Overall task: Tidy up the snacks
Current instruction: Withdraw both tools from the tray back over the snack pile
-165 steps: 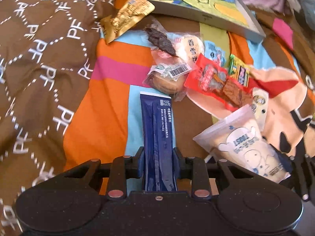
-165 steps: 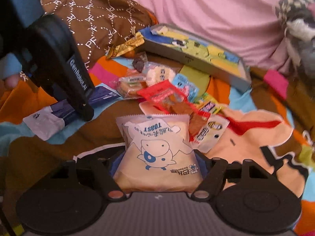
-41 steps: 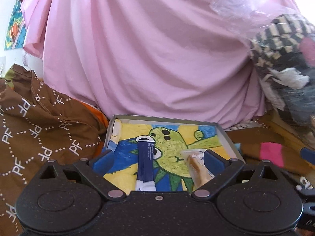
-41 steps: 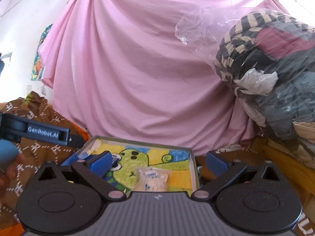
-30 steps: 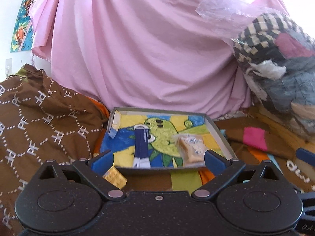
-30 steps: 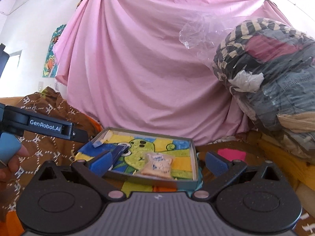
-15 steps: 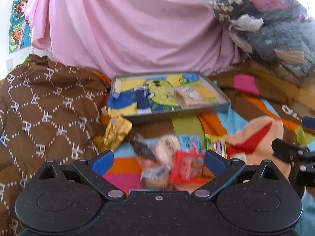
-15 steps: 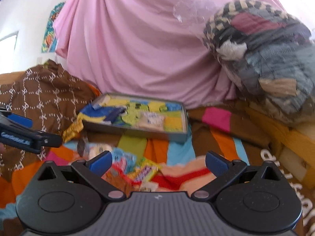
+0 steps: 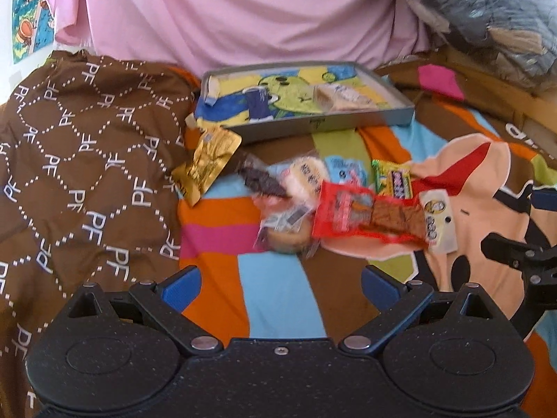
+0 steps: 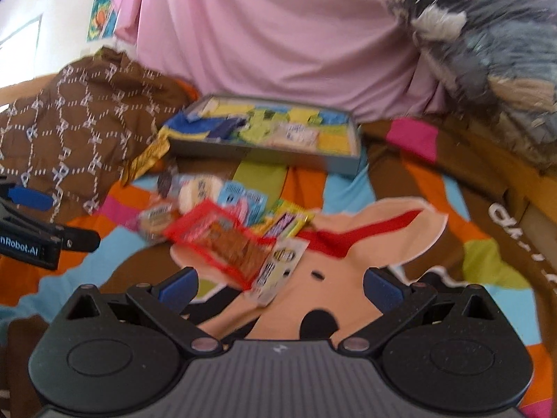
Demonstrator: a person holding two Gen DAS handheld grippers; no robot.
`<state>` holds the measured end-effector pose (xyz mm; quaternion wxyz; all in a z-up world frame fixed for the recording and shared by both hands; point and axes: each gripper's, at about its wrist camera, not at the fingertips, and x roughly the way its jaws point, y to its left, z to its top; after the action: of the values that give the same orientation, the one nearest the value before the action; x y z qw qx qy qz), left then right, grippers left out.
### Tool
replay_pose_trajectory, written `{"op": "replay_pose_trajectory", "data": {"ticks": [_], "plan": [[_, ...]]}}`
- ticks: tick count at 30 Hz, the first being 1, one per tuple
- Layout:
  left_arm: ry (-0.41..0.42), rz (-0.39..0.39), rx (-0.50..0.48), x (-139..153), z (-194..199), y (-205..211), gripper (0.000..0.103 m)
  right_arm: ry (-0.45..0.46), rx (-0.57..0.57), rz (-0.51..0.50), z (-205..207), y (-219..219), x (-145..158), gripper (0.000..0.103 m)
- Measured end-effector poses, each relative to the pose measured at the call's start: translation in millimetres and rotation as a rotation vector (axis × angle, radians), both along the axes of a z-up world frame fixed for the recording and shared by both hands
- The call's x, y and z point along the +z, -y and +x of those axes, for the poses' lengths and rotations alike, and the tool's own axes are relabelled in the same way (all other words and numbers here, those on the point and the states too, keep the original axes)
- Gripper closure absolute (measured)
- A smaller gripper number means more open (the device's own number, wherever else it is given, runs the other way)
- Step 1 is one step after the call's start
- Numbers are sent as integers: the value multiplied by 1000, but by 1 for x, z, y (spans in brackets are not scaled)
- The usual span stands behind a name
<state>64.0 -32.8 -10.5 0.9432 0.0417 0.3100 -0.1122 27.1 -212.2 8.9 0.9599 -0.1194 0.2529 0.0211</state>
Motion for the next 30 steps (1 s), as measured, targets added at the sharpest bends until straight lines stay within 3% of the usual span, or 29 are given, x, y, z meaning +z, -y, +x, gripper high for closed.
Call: {"op": "replay_pose_trajectory", "data": {"ticks": [15, 30], "plan": [[-70, 33, 16, -14, 5, 1, 5, -83, -9, 14, 10, 5, -12, 0], [-70, 55, 14, -13, 26, 1, 5, -102, 7, 9, 22, 6, -15, 0]]}}
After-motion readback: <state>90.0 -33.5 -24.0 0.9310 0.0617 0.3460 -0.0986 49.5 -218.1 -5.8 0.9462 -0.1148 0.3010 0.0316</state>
